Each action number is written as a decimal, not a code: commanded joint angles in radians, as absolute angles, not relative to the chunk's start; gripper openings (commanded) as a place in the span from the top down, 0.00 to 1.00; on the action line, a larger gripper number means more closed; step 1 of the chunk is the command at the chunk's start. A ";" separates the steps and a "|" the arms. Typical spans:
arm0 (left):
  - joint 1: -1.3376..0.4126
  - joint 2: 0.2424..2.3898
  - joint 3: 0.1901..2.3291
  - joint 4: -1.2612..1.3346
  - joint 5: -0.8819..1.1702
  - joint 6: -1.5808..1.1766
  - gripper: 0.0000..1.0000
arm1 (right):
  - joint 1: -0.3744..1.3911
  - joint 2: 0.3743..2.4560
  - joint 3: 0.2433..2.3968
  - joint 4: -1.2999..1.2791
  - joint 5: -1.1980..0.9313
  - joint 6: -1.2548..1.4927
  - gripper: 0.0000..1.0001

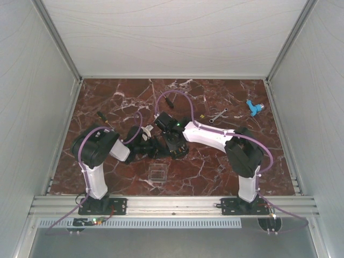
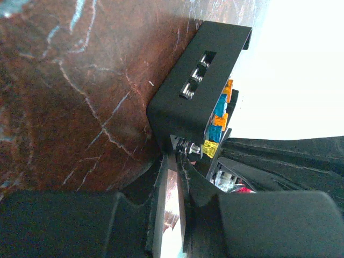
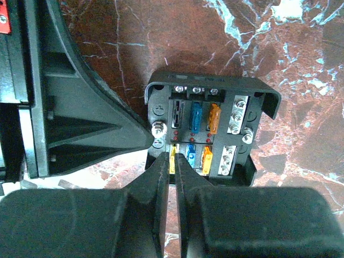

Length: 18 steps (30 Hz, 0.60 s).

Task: Snap on the fuse box
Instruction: Install the fuse at the fuse box base.

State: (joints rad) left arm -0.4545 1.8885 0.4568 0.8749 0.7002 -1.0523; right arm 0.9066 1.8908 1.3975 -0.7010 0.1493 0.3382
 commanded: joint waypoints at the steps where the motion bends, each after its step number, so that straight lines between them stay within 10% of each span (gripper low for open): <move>1: -0.468 1.889 0.463 0.867 0.681 -1.045 0.89 | 0.903 1.913 1.428 -0.719 0.148 0.359 0.94; 18: -0.468 1.891 0.463 0.865 0.681 -1.045 0.89 | 0.904 2.081 1.453 -0.833 0.114 0.350 1.00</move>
State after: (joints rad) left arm -0.4549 1.8885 0.4568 0.8745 0.6998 -1.0523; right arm 0.9024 1.9709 1.4849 -0.7883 0.1333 0.3393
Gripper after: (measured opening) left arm 0.116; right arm 0.004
